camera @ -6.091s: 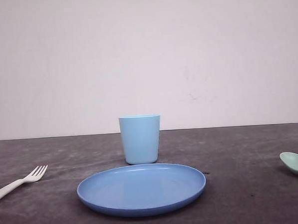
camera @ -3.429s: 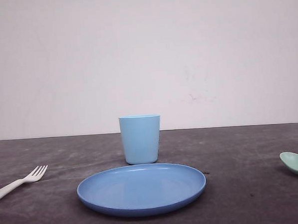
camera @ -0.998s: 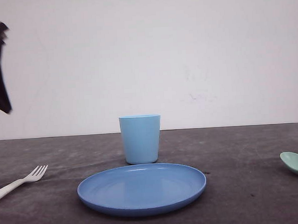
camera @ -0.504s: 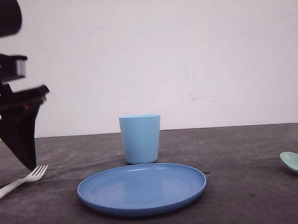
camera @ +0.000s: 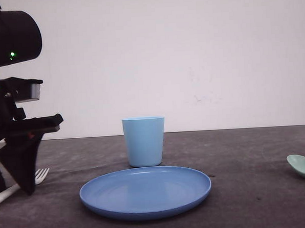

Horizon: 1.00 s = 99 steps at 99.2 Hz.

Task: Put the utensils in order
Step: 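Lower the left gripper onto the white fork and close it, then lift the white fork with the left gripper toward the blue cup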

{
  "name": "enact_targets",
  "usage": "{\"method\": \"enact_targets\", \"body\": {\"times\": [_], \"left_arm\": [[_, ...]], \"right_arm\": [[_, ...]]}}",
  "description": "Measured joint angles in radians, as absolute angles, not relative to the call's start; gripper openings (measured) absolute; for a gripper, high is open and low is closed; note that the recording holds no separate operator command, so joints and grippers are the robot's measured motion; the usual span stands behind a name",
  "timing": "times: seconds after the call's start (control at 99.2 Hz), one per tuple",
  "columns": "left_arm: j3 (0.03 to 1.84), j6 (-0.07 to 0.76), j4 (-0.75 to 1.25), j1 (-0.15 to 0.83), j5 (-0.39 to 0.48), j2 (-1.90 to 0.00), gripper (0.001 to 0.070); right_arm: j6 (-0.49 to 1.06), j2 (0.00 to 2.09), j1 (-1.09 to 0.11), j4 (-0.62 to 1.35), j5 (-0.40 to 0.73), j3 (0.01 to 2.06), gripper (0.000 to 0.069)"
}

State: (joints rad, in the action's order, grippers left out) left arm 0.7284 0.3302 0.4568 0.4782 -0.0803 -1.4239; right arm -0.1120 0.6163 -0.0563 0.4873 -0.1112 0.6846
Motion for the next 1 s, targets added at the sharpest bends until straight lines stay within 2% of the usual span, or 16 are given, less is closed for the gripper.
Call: {"method": "enact_targets", "body": {"times": [0.161,0.434,0.575,0.787,0.998], "left_arm": [[0.733,0.330,0.441,0.479,-0.075,-1.431,0.0045],[0.733,0.330,0.449,0.479,-0.072,-1.416,0.0038],[0.742,0.327,0.408,0.479,-0.074,-1.329,0.0038],[0.771,0.310,0.017,0.503,-0.077,-1.144,0.0038],[0.773,0.239,-0.359,0.551,-0.077,-1.193,0.0038]], "right_arm": [[-0.112,0.616,-0.056,0.487,-0.111,0.685,0.0467],[-0.112,0.616,-0.056,0.487,-0.112,0.685,0.0467],[-0.112,0.616,-0.056,0.487,-0.112,0.685,0.0467],[-0.112,0.617,-0.056,0.466,-0.111,0.685,0.0467],[-0.112,0.630,-0.056,0.443,-0.110,0.685,0.0467]]}}
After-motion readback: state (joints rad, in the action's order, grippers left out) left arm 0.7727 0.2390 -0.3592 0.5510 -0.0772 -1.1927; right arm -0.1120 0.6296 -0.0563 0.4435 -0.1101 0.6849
